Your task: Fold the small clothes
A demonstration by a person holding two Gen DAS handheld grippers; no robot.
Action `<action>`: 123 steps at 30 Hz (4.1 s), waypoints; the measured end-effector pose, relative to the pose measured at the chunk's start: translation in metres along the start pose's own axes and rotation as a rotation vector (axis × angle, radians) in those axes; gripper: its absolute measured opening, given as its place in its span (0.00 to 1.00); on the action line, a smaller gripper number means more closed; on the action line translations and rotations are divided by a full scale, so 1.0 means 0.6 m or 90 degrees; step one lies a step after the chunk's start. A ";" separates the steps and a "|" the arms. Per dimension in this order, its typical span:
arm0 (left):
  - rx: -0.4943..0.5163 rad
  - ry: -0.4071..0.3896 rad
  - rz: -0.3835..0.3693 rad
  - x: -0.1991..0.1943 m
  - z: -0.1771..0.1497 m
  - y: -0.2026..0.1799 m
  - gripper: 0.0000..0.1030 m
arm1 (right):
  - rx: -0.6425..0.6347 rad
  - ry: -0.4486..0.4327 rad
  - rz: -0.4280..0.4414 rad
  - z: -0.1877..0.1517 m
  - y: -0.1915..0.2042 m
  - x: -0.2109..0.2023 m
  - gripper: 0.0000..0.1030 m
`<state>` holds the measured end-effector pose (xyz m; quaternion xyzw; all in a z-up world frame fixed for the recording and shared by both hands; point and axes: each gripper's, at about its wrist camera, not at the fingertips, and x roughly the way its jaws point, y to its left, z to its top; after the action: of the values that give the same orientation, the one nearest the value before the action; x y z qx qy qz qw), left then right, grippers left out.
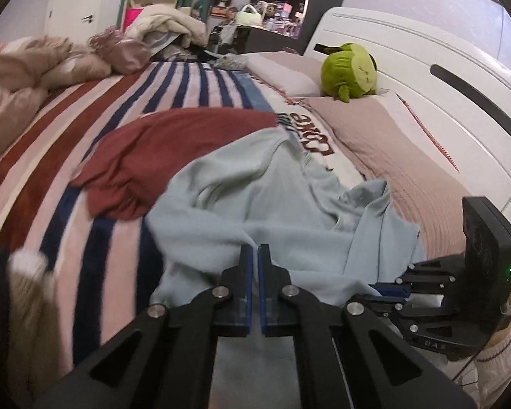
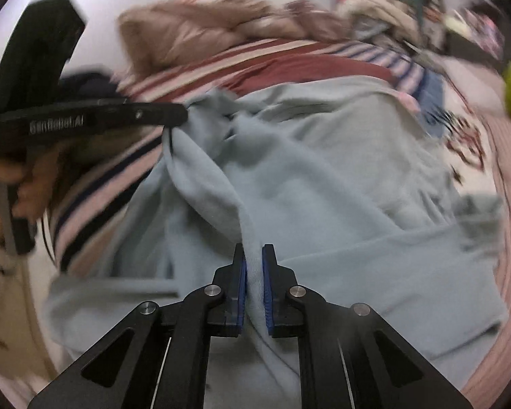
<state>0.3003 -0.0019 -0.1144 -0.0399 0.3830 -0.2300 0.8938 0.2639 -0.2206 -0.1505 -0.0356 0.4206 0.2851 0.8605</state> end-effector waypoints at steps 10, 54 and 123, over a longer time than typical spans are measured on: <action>-0.012 0.084 -0.023 0.089 -0.002 -0.007 0.49 | 0.056 0.028 -0.058 -0.031 -0.056 -0.021 0.07; -0.058 0.094 -0.062 -0.189 -0.359 0.020 0.75 | 0.214 0.035 0.097 -0.398 -0.033 -0.220 0.54; 0.057 0.029 0.025 -0.108 0.005 0.028 0.75 | 0.036 0.052 -0.048 0.021 -0.165 -0.178 0.70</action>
<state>0.2701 0.0414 -0.0734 0.0133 0.3935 -0.2300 0.8900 0.2726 -0.3484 -0.0806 -0.0383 0.4614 0.2390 0.8535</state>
